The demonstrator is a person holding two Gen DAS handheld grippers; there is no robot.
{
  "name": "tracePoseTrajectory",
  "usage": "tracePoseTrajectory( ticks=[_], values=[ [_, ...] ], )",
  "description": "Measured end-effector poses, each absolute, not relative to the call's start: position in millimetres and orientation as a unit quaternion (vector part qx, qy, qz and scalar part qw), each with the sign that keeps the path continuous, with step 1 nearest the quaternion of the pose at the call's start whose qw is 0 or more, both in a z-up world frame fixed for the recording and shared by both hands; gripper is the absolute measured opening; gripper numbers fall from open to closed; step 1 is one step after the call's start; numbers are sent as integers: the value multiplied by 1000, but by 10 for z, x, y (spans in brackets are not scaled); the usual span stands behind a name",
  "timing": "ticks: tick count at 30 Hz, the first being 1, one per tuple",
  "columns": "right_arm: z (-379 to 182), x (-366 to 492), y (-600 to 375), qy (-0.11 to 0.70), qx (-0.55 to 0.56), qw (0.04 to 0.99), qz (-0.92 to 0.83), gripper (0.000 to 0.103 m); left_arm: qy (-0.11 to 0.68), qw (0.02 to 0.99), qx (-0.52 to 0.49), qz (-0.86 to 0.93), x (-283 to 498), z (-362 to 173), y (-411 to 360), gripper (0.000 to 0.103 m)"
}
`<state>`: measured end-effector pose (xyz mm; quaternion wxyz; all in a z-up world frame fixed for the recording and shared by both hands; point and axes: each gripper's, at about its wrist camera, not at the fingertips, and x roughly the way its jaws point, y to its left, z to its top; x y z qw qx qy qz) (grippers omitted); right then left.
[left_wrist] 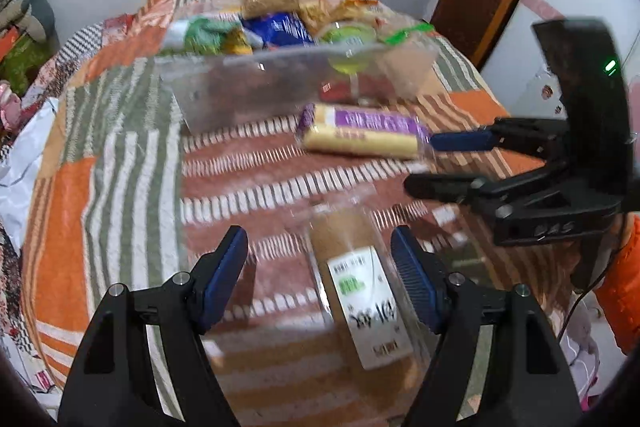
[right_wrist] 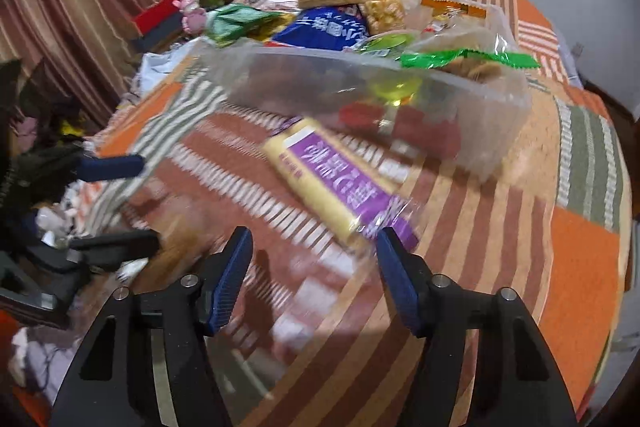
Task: Organize snacks
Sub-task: 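Grasp the cylindrical cracker pack with the left tool while the right tool grasps the purple roll cake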
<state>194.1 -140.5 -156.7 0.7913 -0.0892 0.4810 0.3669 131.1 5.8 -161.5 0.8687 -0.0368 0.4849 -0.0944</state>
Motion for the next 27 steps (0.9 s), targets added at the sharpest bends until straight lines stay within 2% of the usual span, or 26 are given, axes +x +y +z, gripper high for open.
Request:
tracePoseTrajectory(
  ticks=[8,19,24,27],
  values=[
    [-1478,2065,-1220,444,-111,813,359,61,486,870,-55,-65,1264,-1735,211,74],
    [-1753,2297,-1011,482,-130,793,350,66,491,867,-71,-45,1344,-1762,541,74],
    [-1718,2061,-1150,495,-112,778,369,52,479,873,-76,-46,1305,-1662,512,74],
    [-1706,1868,-1186,498,-117,768,385,51,479,873,-84,-50,1260,-1600,488,74]
  ],
)
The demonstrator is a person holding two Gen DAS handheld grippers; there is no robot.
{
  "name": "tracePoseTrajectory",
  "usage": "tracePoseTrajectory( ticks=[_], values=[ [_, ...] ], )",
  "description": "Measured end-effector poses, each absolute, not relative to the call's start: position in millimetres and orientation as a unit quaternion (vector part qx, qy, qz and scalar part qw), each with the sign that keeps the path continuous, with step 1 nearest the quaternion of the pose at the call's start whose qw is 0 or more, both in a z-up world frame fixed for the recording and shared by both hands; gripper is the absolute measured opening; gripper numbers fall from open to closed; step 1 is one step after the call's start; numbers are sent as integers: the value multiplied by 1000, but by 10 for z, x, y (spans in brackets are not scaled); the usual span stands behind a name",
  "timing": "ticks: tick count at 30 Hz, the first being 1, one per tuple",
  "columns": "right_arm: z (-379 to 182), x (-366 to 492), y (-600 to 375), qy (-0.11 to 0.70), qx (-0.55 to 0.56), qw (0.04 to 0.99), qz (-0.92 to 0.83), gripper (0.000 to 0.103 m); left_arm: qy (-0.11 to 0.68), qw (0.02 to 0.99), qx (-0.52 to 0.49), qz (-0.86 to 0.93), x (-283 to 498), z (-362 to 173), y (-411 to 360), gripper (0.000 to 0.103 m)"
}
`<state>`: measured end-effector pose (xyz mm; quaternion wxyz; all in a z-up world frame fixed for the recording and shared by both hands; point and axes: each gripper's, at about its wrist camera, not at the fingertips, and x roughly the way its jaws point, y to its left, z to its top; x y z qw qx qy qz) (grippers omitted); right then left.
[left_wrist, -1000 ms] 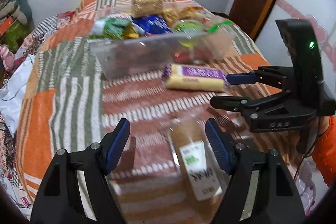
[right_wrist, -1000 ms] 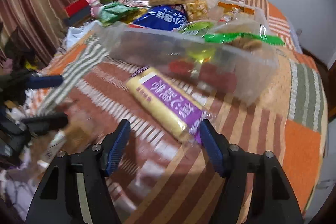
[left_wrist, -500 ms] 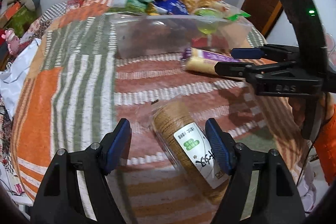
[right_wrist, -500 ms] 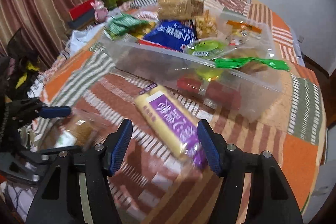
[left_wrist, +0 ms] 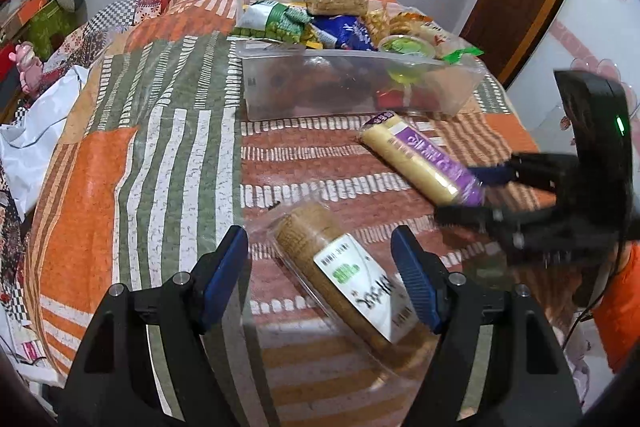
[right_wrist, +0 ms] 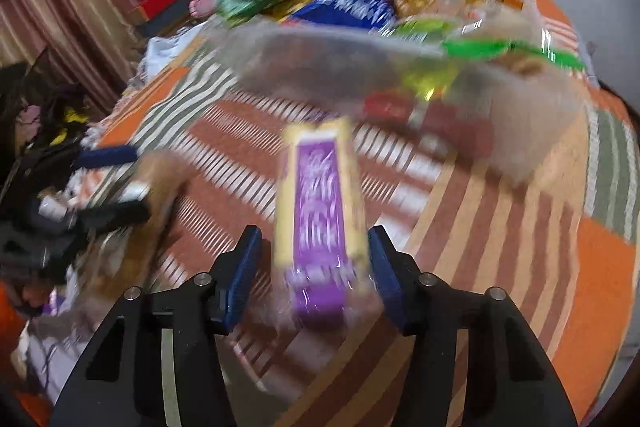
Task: Organize snacks
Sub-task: 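Grasp the cylindrical cracker pack with the left tool while the right tool grasps the purple roll cake, then lower the cracker pack and roll cake into the clear box and release them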
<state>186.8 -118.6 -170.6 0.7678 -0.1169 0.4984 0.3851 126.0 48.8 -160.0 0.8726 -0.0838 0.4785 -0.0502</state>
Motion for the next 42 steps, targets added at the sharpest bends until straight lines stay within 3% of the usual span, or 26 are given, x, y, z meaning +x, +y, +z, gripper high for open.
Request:
tracePoseTrajectory(
  ticks=[12,20,23,42],
  values=[
    [-1680,1906,-1108,494,-78,787,360,51,499,859,-83,-71,1191,-1803,187,74],
    [-1745,1925,-984,484,-96,803,334,51,483,872,-45,-60,1265,-1893,120,45],
    [-1739,1879,-994,474,-108,810,327,43,479,875,-44,-53,1268,-1873,181,37],
    [-1129,1830,-1334,405,-40,850,334,42,392,917,-58,-50,1364,-1082,403,33]
  ],
)
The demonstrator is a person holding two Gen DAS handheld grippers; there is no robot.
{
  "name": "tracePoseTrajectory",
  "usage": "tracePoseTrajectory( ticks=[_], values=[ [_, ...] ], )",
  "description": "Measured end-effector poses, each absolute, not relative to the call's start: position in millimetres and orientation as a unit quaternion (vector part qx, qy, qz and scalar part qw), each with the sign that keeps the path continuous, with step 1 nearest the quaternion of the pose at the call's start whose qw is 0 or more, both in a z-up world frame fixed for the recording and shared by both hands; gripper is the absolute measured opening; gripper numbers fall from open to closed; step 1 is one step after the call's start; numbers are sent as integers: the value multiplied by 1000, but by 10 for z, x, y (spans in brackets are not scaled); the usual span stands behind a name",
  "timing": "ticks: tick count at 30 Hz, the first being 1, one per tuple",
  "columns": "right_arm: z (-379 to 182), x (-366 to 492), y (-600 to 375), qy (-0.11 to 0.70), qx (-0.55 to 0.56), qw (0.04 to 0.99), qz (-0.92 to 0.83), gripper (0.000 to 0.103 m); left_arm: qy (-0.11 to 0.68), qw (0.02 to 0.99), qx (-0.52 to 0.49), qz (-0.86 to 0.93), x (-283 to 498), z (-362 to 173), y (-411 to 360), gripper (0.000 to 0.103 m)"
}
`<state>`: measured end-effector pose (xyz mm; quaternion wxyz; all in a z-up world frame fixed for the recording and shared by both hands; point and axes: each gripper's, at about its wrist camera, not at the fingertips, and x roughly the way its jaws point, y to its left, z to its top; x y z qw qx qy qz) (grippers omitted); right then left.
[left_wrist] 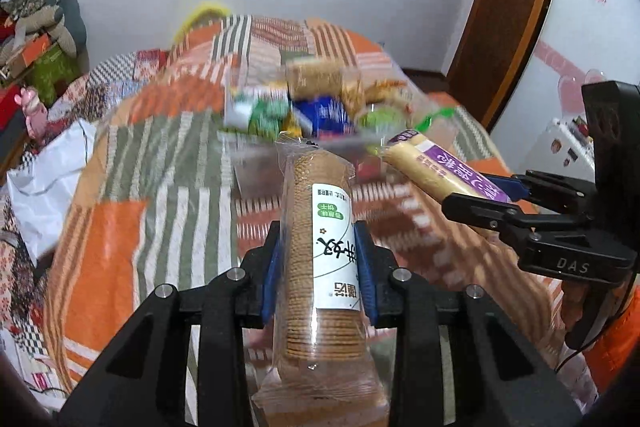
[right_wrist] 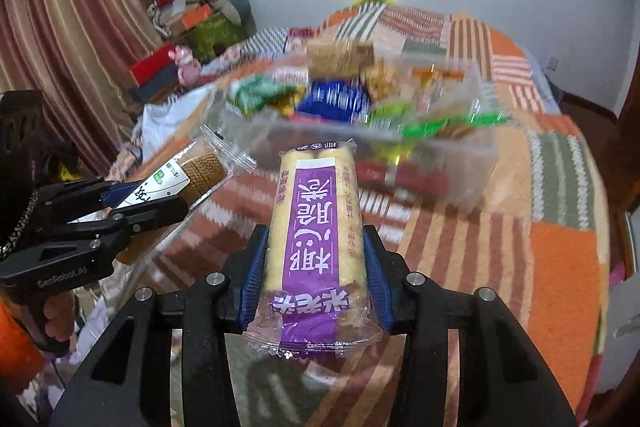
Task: Organize snacks
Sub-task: 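Lower the cracker pack and roll cake into the clear box and release them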
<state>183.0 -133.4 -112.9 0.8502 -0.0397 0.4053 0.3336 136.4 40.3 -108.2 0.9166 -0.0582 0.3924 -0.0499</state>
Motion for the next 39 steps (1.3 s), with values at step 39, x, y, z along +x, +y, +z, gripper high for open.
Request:
tracePoseTrajectory(
  ticks=[39],
  values=[
    [-1072,2971,-1069,385,1,887,257,42,382,918,-100,21,2982,-1106,715,34]
  ],
)
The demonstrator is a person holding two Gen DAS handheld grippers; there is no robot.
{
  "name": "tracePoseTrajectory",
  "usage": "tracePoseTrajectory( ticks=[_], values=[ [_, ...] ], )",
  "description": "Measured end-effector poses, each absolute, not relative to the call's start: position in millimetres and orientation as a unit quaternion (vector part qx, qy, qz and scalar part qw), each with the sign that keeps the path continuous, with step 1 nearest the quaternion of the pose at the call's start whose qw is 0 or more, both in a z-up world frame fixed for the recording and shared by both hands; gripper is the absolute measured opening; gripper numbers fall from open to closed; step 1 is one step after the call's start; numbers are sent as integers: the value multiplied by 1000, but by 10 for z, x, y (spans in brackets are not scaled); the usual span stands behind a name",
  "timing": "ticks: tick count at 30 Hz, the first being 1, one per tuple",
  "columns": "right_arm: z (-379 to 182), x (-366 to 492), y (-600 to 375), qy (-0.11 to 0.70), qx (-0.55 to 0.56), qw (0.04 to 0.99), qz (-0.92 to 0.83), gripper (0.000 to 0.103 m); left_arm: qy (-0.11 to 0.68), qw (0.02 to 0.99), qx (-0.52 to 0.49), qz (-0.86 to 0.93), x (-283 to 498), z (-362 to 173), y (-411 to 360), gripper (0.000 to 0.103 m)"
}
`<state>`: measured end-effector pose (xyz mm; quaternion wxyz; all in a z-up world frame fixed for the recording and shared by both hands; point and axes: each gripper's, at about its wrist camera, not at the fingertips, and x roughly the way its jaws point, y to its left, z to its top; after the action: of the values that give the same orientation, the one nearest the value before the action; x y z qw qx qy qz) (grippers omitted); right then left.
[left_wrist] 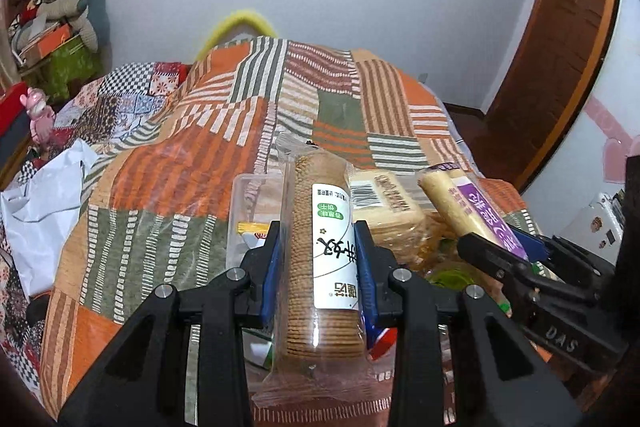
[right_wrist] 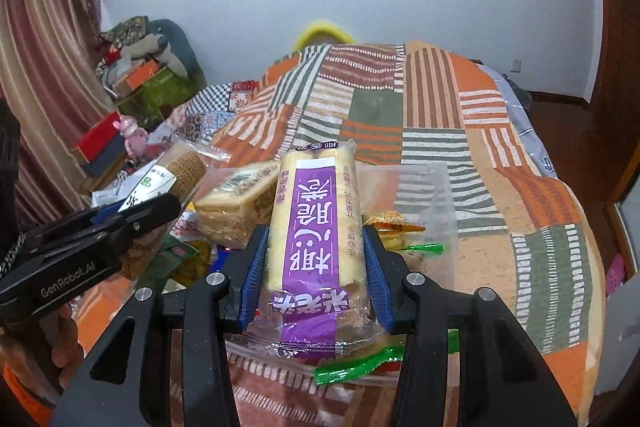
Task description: Organize snacks
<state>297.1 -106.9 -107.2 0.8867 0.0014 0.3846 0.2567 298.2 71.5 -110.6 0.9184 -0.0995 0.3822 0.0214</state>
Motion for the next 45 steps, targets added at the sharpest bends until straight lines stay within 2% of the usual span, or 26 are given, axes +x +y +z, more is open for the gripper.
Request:
tracePoseTrajectory(
  ticks=[6,13,17,30,31,35,38,42,45],
  values=[
    [-1082,2990,-1033,386,-14,889,248,43,391,915,-97,25,2999,-1168,698,35],
    [-1011,2956,-1078,387,-9,887,251,46,386,919,-76,8,2918,-1050,585,45],
    [-913,2869,-1098,377,-16,891,254,46,376,924,-69,-2,2824,-918,544,46],
    [-107,2170,-1380,274,-21,923,271,46,258,964,-55,-36,1879,11,437,46],
    [-40,2096,-1403,263,-20,925,273,47,245,967,-53,-36,1758,102,418,48],
    [178,1778,-1505,215,-17,938,272,60,202,978,-45,-29,1409,324,355,67],
    [296,1600,-1552,191,-14,942,274,65,178,983,-42,-25,1199,439,313,73],
    [391,1456,-1606,170,-6,947,272,81,155,987,-48,-18,996,524,302,84],
    [425,1383,-1632,160,-2,950,269,88,143,989,-45,-11,900,556,296,90]
  ],
)
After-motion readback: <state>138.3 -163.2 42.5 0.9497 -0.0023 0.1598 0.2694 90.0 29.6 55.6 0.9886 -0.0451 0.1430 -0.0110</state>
